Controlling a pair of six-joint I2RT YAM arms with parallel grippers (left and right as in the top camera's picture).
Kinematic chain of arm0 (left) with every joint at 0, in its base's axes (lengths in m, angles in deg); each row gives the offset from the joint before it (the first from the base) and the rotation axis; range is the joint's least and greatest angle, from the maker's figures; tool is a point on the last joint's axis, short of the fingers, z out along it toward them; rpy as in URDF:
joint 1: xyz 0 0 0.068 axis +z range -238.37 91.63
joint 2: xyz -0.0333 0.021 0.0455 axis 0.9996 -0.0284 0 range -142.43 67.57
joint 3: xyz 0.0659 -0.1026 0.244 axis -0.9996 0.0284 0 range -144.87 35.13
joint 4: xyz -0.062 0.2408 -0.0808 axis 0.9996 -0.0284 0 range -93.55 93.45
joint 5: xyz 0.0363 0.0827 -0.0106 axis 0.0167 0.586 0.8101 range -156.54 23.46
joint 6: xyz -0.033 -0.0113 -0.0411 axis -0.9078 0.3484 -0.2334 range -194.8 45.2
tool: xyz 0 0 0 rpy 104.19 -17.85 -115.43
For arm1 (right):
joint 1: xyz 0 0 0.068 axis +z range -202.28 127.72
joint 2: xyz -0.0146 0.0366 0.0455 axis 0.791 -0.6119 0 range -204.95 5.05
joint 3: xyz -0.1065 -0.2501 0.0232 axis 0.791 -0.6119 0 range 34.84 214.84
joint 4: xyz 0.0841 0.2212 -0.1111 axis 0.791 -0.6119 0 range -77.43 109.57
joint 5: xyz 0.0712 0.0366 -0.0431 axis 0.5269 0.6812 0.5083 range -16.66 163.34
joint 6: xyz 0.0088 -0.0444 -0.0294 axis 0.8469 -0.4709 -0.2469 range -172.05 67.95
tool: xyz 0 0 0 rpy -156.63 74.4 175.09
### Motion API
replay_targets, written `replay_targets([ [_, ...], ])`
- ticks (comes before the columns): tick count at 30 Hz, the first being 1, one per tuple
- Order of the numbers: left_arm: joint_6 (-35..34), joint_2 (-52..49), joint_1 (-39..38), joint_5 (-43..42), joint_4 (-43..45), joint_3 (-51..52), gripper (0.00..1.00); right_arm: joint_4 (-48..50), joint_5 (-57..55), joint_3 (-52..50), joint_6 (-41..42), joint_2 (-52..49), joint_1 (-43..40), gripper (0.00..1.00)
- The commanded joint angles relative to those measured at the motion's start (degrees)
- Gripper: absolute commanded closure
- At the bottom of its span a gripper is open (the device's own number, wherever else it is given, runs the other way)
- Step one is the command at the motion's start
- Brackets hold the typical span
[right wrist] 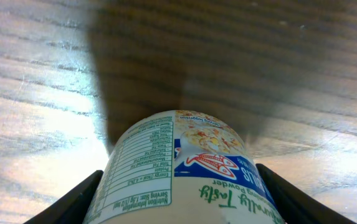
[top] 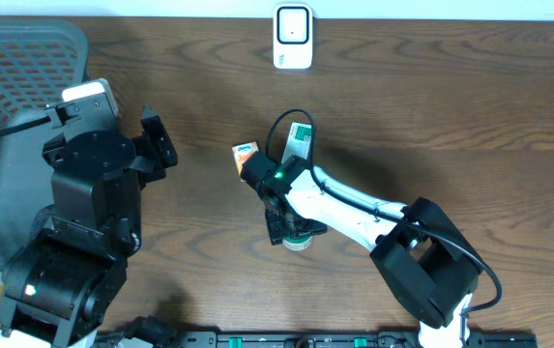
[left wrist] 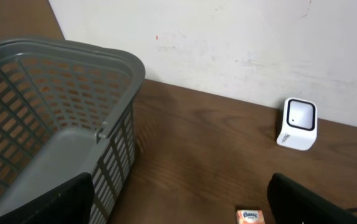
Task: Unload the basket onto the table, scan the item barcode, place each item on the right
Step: 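Lift the jar and carry it toward the back with the right gripper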
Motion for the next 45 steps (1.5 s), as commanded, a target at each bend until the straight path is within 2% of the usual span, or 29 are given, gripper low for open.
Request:
replay_targets([
  [1, -0.26, 0.22, 0.13, 0.55, 0.0, 0.57, 0.11, -1.03, 3.17, -0.96, -0.94, -0.39, 0.76, 0.53],
  [8, -0.26, 0.22, 0.13, 0.57, 0.0, 0.57, 0.11, -5.25, 11.17, -0.35, -0.39, -0.33, 0.15, 0.59],
  [11, -0.26, 0.22, 0.13, 0.55, 0.0, 0.57, 0.11, -7.65, 16.41, 1.25, -0.28, -0.33, -1.68, 0.59],
  [13, -0.26, 0.22, 0.13, 0.55, 0.0, 0.57, 0.11, -8.92, 20.39, 2.71, -0.28, -0.33, -3.48, 0.62],
  [18, -0.26, 0.22, 0.13, 0.55, 0.0, 0.57, 0.11, -9.62, 28.06, 5.49, 0.22, -0.33, -8.55, 0.58],
  [28, -0.26, 0.22, 0.13, 0.55, 0.0, 0.57, 0.11, -9.92, 48.13, 6.16, -0.24, -0.33, -16.96, 0.61],
  [34, -0.26, 0.22, 0.13, 0.57, 0.0, 0.57, 0.11, -10.97, 58.6, 6.16, -4.07, -0.33, -19.61, 0.61],
  [45, -0.26, 0.22, 0.13, 0.55, 0.0, 0.57, 0.11, -13.16, 65.77, 6.16, -5.92, -0.33, -22.29, 0.6],
])
